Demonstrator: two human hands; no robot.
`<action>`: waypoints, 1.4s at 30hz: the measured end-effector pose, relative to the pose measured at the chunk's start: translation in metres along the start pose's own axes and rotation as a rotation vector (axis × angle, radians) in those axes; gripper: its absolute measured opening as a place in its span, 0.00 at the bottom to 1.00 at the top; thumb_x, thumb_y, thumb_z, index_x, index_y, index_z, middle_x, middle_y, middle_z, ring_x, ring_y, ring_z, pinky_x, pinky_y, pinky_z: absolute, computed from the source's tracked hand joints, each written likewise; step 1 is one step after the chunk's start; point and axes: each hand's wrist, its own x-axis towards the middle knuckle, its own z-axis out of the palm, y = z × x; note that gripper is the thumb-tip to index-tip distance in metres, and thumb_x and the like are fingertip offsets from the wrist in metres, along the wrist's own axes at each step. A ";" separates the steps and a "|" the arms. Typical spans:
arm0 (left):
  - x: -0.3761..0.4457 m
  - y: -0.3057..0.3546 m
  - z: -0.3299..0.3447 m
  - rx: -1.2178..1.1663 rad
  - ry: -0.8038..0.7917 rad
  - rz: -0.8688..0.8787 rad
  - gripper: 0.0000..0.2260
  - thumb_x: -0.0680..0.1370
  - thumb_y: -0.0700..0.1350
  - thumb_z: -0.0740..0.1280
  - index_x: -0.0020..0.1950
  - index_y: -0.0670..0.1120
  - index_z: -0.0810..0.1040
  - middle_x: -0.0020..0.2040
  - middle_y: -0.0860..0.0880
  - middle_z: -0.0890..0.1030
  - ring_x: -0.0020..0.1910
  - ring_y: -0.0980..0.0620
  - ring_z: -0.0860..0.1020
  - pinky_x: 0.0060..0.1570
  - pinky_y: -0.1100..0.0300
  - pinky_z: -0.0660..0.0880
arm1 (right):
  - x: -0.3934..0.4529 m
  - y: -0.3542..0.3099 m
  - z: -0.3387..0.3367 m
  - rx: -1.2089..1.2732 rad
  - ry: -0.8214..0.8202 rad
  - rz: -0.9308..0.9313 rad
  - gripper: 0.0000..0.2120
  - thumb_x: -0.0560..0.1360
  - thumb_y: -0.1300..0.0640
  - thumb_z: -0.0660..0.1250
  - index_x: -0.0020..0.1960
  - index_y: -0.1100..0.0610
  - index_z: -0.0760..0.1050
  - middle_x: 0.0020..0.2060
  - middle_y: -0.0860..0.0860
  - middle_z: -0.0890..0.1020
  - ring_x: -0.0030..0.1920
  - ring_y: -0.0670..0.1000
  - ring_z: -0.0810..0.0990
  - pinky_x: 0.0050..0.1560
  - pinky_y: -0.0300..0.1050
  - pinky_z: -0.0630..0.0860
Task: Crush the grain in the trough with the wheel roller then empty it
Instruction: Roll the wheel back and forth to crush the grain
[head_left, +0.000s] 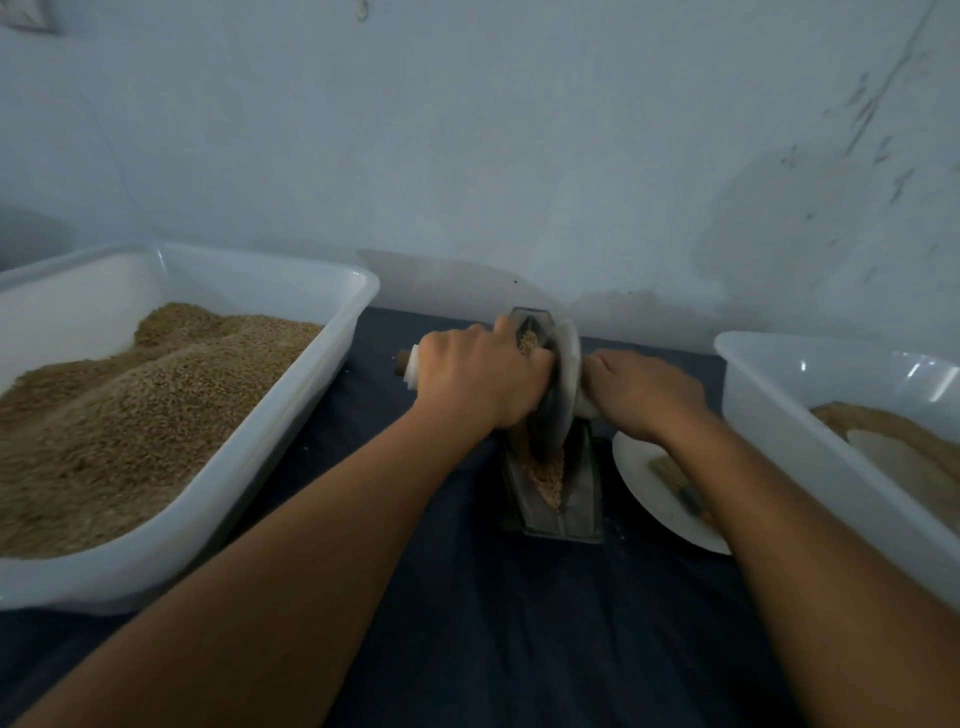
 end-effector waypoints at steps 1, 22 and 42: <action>-0.005 -0.002 0.001 -0.007 0.007 -0.005 0.24 0.77 0.64 0.45 0.58 0.50 0.70 0.51 0.45 0.80 0.45 0.42 0.76 0.41 0.49 0.63 | -0.004 -0.004 -0.001 -0.023 0.031 -0.003 0.28 0.69 0.36 0.38 0.41 0.48 0.73 0.38 0.47 0.76 0.35 0.48 0.71 0.33 0.44 0.61; -0.014 -0.001 0.002 0.049 0.106 0.005 0.22 0.78 0.64 0.42 0.48 0.51 0.67 0.42 0.46 0.76 0.35 0.45 0.70 0.36 0.51 0.62 | -0.009 -0.005 0.003 -0.071 0.112 0.003 0.28 0.67 0.35 0.35 0.41 0.50 0.68 0.34 0.46 0.73 0.33 0.47 0.68 0.31 0.44 0.58; 0.062 -0.001 0.015 0.006 0.026 -0.039 0.21 0.77 0.63 0.48 0.56 0.51 0.71 0.52 0.44 0.79 0.43 0.43 0.71 0.42 0.50 0.63 | 0.087 0.016 0.019 -0.021 -0.087 -0.086 0.22 0.70 0.38 0.42 0.44 0.47 0.70 0.54 0.54 0.79 0.45 0.56 0.73 0.44 0.50 0.68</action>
